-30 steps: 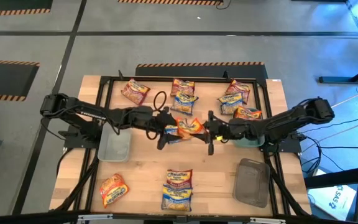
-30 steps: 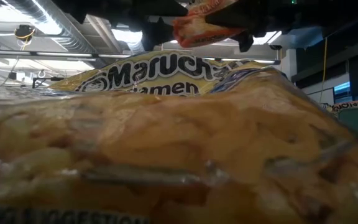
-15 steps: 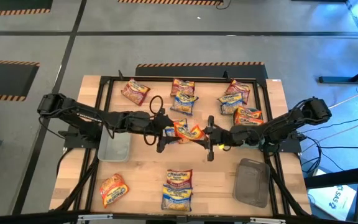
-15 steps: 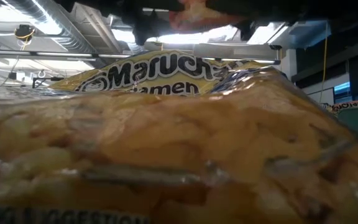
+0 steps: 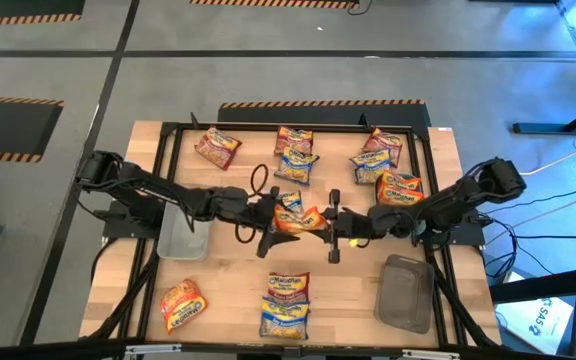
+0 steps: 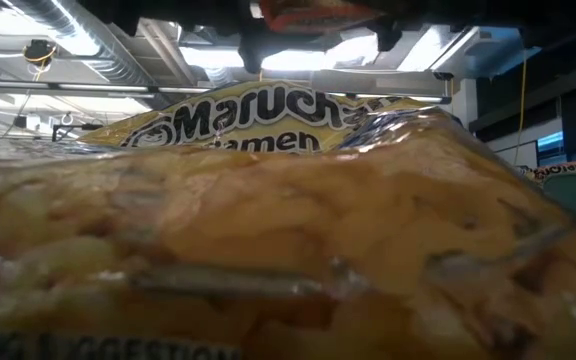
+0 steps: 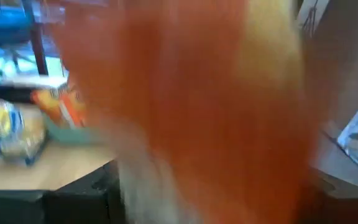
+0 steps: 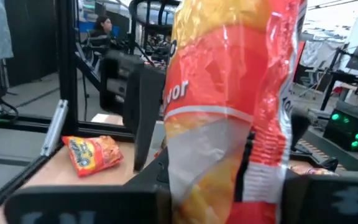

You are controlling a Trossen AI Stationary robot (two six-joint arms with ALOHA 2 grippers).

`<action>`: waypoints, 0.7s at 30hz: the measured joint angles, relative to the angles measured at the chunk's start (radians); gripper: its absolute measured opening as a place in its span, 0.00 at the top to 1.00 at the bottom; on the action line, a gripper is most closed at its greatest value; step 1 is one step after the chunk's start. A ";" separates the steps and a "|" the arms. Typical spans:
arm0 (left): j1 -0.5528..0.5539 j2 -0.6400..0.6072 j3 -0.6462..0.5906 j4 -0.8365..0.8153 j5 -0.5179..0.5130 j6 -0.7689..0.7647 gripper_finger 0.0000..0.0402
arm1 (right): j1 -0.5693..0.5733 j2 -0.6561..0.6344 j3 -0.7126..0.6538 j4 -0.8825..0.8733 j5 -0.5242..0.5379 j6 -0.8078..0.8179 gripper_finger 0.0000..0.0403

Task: Sort Maruchan noodles
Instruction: Put the orange pack noodle into the green bin

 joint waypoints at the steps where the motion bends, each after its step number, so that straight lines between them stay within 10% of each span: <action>1: 0.001 -0.001 0.000 0.020 0.003 0.012 0.33 | -0.003 0.009 0.008 -0.004 0.003 -0.004 0.82; 8: 0.004 -0.002 0.001 0.016 0.011 0.079 0.38 | -0.003 0.022 0.039 -0.003 -0.003 -0.034 0.80; 21: 0.087 -0.005 0.000 -0.026 0.126 0.168 0.76 | -0.002 0.019 0.054 -0.053 0.003 0.001 0.68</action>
